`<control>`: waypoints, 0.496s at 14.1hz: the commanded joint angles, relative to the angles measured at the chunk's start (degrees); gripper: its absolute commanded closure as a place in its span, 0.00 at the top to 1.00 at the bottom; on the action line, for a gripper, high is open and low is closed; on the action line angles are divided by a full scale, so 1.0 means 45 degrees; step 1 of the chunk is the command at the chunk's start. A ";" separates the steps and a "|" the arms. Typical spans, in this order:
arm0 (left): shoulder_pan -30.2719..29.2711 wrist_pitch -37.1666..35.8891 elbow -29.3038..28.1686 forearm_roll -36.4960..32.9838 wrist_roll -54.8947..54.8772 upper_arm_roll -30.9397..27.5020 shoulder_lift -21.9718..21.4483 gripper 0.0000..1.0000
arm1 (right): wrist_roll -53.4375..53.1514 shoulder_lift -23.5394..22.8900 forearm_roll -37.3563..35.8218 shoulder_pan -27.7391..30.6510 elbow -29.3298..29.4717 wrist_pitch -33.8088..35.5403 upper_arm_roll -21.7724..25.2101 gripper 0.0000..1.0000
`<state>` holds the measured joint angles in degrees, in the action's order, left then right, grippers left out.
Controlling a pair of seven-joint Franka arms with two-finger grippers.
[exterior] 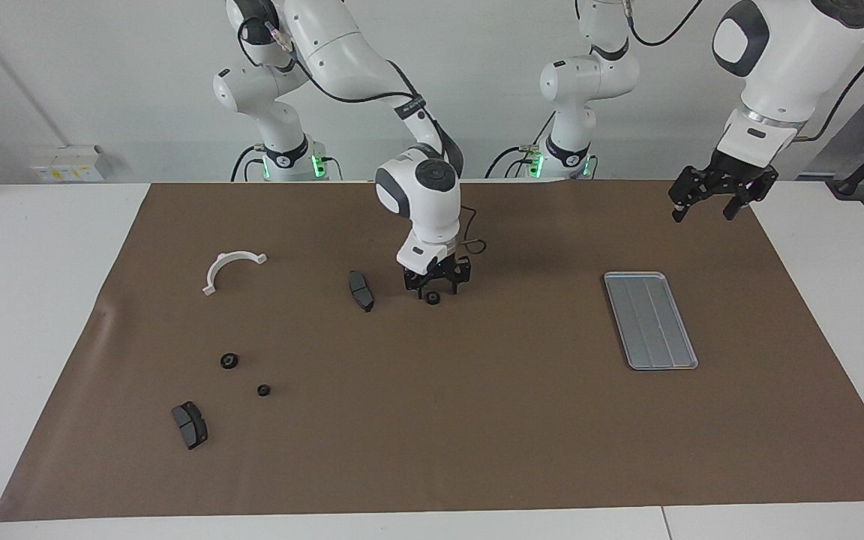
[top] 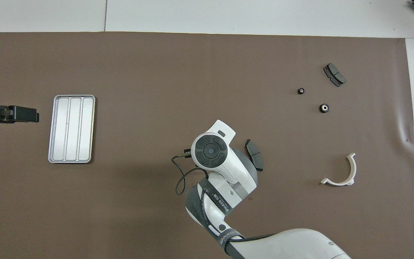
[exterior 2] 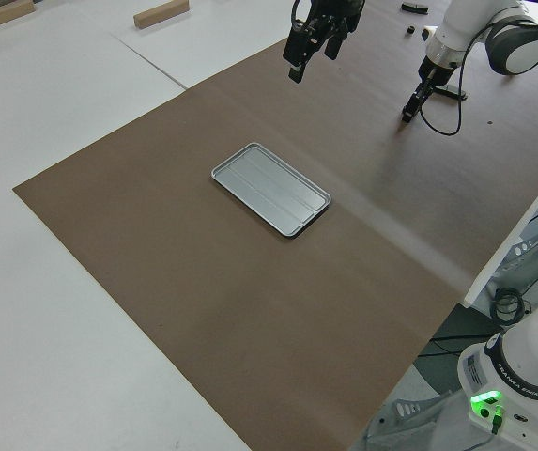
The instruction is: Place bearing gear from tray to pile
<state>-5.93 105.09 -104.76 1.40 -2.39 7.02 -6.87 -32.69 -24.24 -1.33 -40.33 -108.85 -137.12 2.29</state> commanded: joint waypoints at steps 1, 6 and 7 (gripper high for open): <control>0.0068 0.0378 -0.0371 0.0099 -0.0153 -0.0153 -0.0290 1.00 | -0.0236 0.0113 -0.0194 0.0076 -0.0166 0.0003 -0.0001 0.53; 0.0126 -0.0285 0.0017 0.0001 -0.0133 -0.0173 -0.0154 1.00 | -0.0236 0.0113 -0.0213 0.0076 -0.0088 0.0022 0.0038 0.00; 0.0126 -0.0267 0.0077 0.0001 -0.0114 -0.0154 -0.0133 1.00 | -0.0236 0.0113 -0.0213 0.0076 -0.0068 0.0022 0.0057 0.00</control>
<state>-5.93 104.90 -104.68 1.40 -2.39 6.79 -6.87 -32.69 -23.95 -1.38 -40.22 -108.87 -137.06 2.64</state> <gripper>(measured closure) 0.000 0.656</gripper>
